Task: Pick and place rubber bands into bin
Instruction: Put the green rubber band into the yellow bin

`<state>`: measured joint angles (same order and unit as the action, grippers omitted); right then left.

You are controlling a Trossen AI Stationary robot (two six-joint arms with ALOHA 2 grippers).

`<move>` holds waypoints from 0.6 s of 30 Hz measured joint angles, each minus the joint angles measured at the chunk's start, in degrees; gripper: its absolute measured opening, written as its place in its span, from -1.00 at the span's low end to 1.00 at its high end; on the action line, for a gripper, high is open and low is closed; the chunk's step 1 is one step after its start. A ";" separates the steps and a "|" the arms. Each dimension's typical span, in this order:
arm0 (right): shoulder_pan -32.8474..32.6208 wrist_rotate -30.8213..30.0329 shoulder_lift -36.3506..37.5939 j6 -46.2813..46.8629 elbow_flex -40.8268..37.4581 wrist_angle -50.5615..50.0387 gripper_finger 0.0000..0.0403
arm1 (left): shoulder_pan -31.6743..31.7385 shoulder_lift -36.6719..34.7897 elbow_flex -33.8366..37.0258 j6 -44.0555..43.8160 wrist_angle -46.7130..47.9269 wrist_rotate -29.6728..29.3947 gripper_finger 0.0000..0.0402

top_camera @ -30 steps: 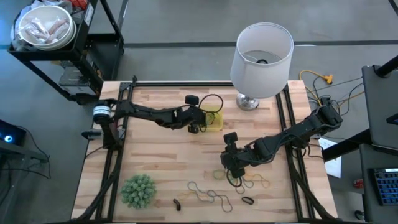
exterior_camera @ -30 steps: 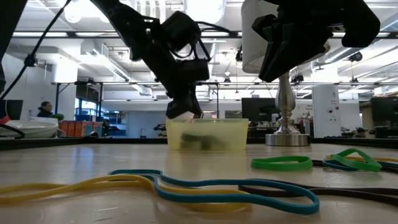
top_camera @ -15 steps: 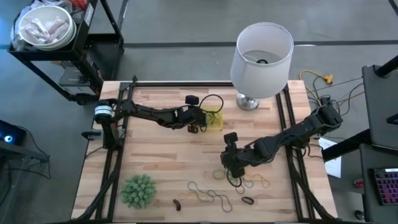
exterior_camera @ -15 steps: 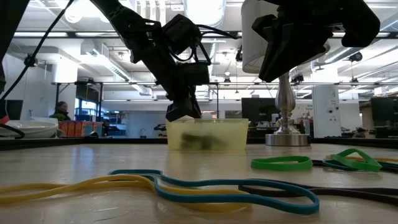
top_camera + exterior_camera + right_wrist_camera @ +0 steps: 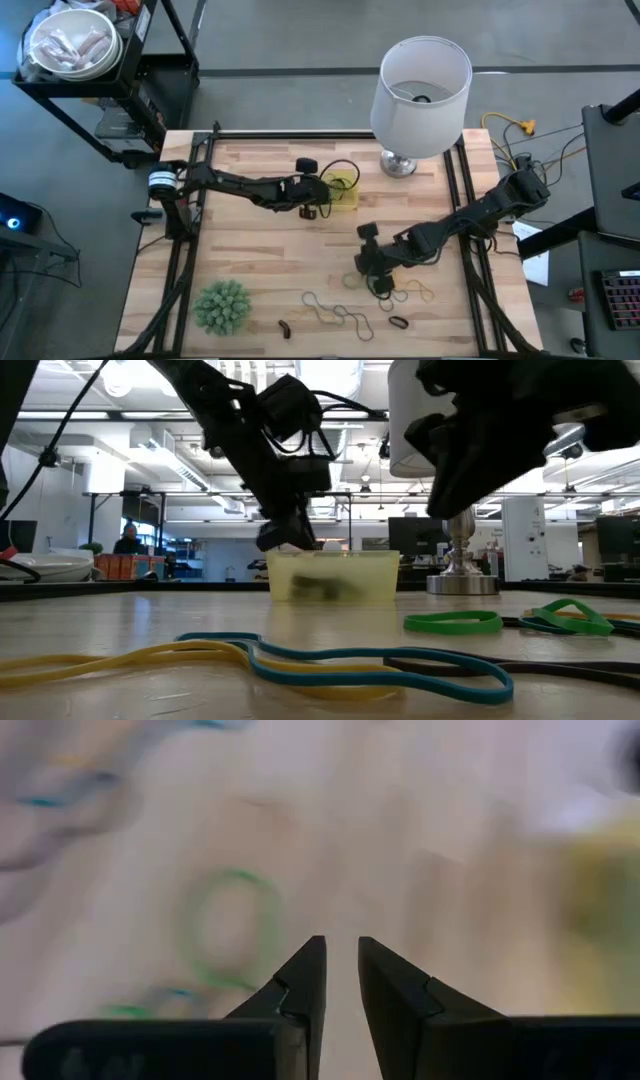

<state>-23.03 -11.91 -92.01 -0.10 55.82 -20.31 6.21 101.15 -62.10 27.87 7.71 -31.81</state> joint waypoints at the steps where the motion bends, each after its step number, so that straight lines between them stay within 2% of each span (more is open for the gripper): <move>1: 0.00 2.69 0.00 -1.17 -0.98 2.02 -0.72 | -0.37 -0.35 0.06 -1.76 1.73 -0.06 -0.58; 3: -0.02 5.81 0.00 -2.24 -2.43 5.46 -0.72 | -1.10 -1.43 0.11 -5.53 5.00 0.00 -0.58; 9: 0.11 5.75 0.00 1.41 -3.97 7.60 -0.72 | -4.04 -4.16 0.86 -14.73 15.16 0.09 -0.58; 18: 0.04 5.50 -0.78 2.69 -9.47 16.32 -0.72 | -11.66 -13.28 5.31 -21.82 20.23 0.12 -0.58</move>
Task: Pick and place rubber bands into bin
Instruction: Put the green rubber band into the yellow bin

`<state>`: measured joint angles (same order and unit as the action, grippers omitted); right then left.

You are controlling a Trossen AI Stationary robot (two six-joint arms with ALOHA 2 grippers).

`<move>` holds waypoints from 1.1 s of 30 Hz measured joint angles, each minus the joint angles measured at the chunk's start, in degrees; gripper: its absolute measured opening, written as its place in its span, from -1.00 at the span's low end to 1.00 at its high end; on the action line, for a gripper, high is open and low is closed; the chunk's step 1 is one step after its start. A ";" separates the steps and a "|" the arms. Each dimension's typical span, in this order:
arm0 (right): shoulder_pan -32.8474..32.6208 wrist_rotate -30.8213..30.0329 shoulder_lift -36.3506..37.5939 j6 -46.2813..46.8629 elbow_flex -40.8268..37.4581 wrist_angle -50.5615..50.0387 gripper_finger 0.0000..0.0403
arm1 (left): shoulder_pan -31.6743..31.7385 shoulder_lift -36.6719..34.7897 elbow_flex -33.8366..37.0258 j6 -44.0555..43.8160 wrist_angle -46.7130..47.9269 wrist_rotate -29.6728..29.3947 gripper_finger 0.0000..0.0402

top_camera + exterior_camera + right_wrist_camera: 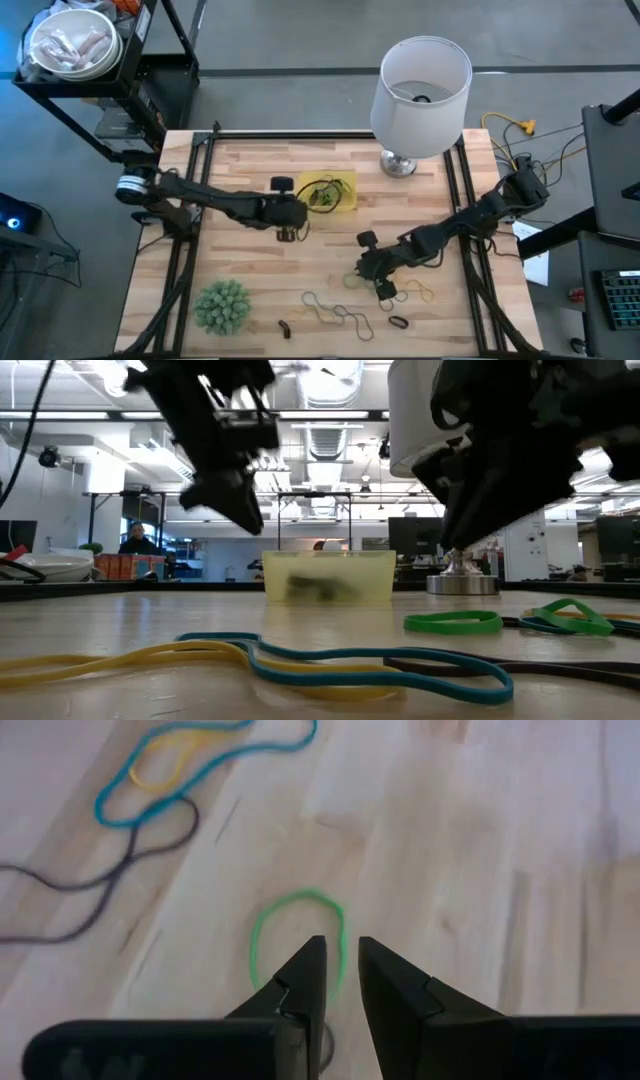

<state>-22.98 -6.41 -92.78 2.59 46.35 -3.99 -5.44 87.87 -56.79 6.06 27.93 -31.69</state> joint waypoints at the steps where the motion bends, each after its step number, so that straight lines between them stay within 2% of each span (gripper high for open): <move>1: 0.00 -0.01 -0.41 0.39 -0.30 -0.12 -0.72 | -1.07 -1.64 0.60 -1.00 0.33 0.00 -0.58; 7: 0.00 -0.02 -4.09 1.10 -0.10 0.01 -0.72 | -7.25 -11.81 5.30 -5.80 0.55 -0.52 -0.58; 14: 0.00 -3.09 -5.56 0.52 1.09 0.04 -0.72 | -13.59 -20.20 10.45 -6.93 -3.43 -9.36 -0.58; 21: 0.15 -4.24 -6.24 3.30 1.11 0.26 -0.72 | -16.59 -23.32 11.93 -5.50 -5.06 -12.23 -0.58; 33: 0.11 -3.86 -10.54 4.35 1.33 1.66 -0.72 | -17.88 -23.25 11.91 -5.13 -5.57 -12.80 -0.58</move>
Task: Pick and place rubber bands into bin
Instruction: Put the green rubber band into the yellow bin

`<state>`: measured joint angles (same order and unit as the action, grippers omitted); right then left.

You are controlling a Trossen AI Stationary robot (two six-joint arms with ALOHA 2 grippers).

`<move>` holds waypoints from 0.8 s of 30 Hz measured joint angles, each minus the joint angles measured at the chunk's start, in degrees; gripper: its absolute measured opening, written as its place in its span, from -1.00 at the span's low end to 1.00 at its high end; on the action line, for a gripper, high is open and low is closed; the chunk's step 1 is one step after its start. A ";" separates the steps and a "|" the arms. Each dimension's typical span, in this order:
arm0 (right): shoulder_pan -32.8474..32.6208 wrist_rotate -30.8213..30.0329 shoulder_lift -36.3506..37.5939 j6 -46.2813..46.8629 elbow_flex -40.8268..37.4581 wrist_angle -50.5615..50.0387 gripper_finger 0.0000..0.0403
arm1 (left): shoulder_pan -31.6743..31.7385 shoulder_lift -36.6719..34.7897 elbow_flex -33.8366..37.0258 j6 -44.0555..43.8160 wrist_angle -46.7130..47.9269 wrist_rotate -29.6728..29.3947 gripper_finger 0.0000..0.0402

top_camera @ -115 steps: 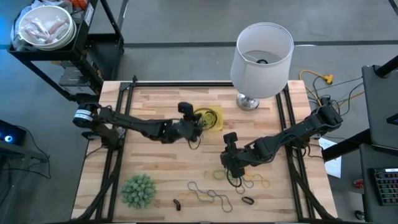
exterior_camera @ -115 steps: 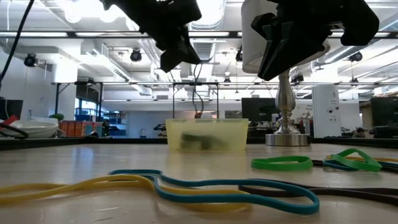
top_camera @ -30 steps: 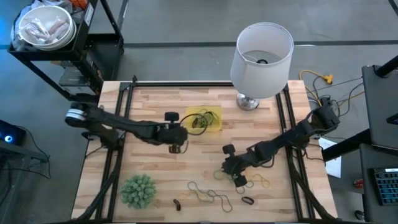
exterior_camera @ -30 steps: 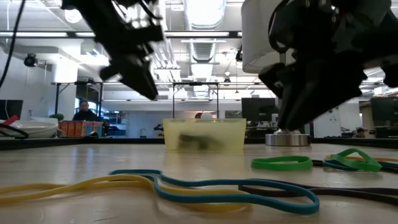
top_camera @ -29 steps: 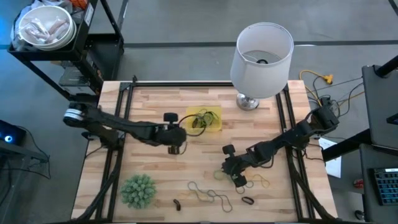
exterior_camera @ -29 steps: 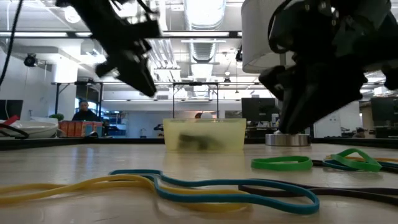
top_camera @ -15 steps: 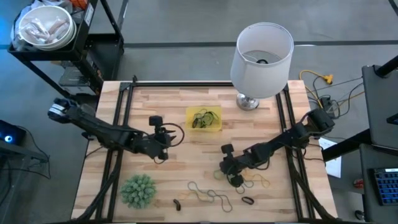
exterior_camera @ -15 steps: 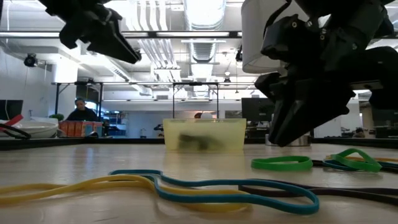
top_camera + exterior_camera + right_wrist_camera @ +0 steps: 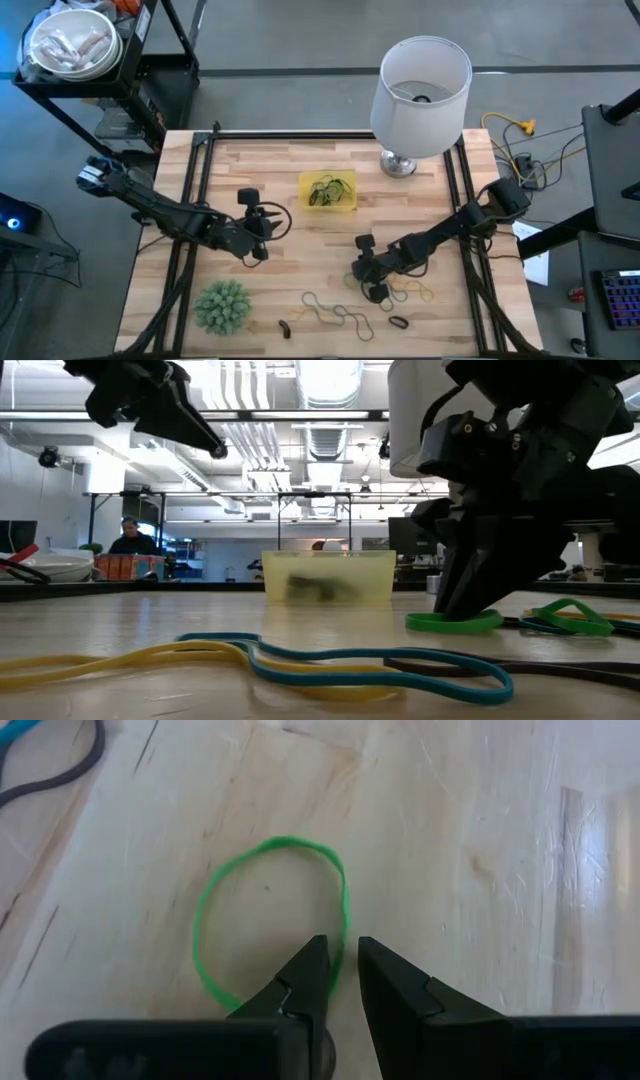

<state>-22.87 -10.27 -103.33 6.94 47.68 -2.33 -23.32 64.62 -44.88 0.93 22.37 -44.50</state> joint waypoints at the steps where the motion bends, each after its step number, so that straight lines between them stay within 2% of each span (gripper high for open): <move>1: 0.00 0.01 0.00 0.00 0.00 0.00 -0.72 | 0.01 0.02 0.00 0.00 0.05 0.01 -0.58; 7: 0.00 0.03 -0.02 0.22 0.00 -0.02 -0.74 | 0.01 0.02 0.00 0.00 0.03 -1.09 -0.58; 14: -0.40 0.13 -0.07 -1.21 -0.04 0.00 -0.94 | 0.01 0.02 0.00 0.00 0.03 -1.31 -0.58; 21: -0.59 -2.98 0.96 -3.77 -0.25 -0.31 -0.96 | 0.01 0.04 0.00 0.00 0.01 -1.31 -0.58; 24: -0.48 -6.52 2.25 -5.71 0.12 -1.89 -0.96 | 0.01 0.04 0.00 -0.02 0.01 -1.31 -0.58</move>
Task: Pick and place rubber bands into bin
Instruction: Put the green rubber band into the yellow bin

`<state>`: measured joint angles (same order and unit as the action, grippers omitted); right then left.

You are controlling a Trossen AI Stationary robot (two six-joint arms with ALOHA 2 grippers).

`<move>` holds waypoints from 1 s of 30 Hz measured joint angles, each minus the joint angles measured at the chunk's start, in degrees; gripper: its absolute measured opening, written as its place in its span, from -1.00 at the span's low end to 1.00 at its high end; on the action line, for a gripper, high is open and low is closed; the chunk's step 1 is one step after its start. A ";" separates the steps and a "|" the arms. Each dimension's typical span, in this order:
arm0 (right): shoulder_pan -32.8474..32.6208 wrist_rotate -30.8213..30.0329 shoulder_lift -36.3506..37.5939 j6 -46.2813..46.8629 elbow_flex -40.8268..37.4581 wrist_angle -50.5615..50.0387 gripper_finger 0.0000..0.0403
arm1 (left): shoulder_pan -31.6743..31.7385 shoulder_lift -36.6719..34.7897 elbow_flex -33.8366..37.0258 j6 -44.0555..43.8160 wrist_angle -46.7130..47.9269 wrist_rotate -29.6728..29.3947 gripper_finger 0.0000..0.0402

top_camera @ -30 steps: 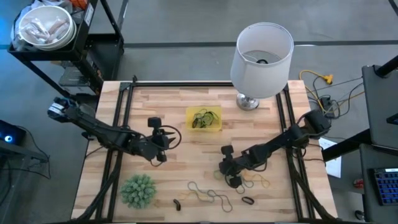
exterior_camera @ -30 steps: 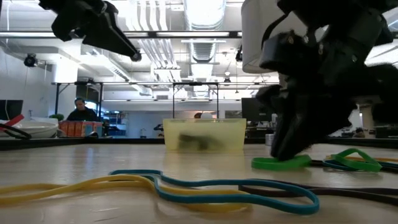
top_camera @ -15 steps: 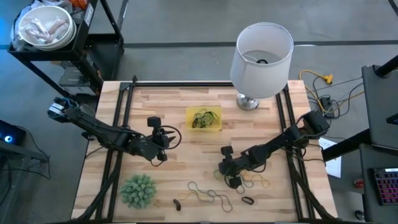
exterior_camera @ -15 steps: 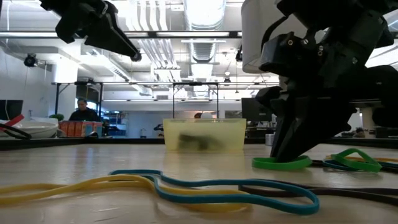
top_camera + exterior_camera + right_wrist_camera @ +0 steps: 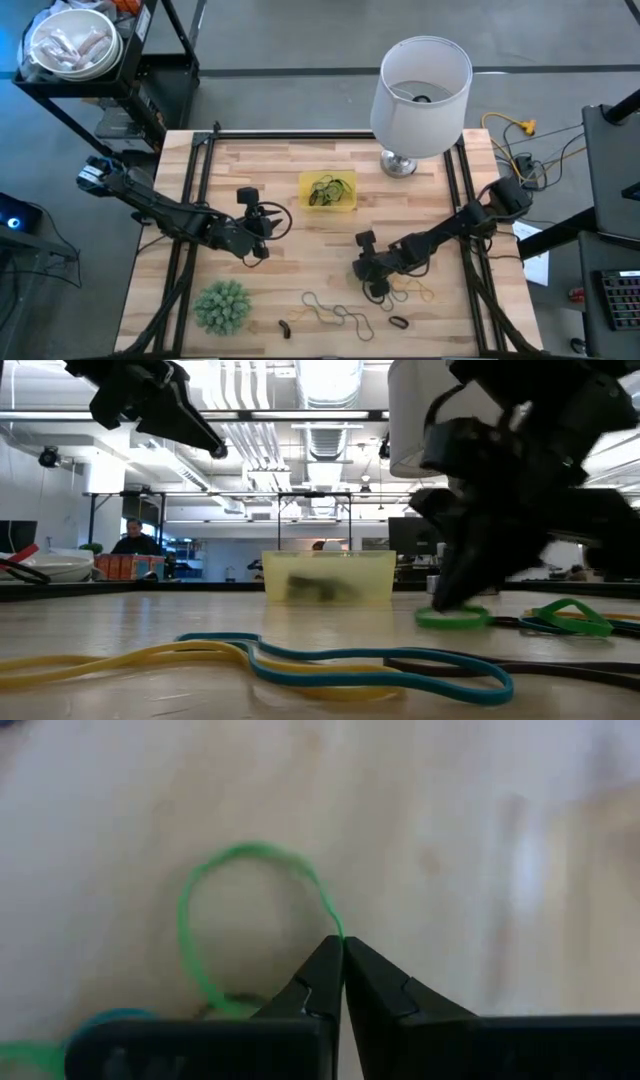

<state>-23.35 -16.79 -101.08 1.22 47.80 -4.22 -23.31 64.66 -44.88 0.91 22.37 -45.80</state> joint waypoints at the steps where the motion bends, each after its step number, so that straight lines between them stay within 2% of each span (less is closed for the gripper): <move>1: 0.00 -1.21 0.49 -0.69 0.54 0.10 -0.96 | 0.00 0.00 0.00 0.00 0.00 0.00 -0.58; 7: -0.17 -7.11 1.95 -8.02 4.42 -0.69 -0.96 | 0.00 0.00 0.00 0.00 -0.02 0.00 -0.58; 19: 1.33 -27.80 2.12 -24.52 13.43 -3.30 -0.96 | 0.00 0.02 0.02 -0.02 -0.01 0.00 -0.58; 22: 3.06 -29.67 2.12 -26.69 14.86 -3.29 -0.96 | 0.00 0.02 0.04 -0.02 -0.02 0.00 -0.58; 30: 10.55 -29.89 2.15 -27.80 16.13 -3.29 -0.96 | 0.00 0.02 0.07 -0.04 -0.01 0.00 -0.58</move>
<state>-12.80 -46.68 -98.94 -26.58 63.93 -7.51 -23.31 64.69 -44.82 0.86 22.36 -45.80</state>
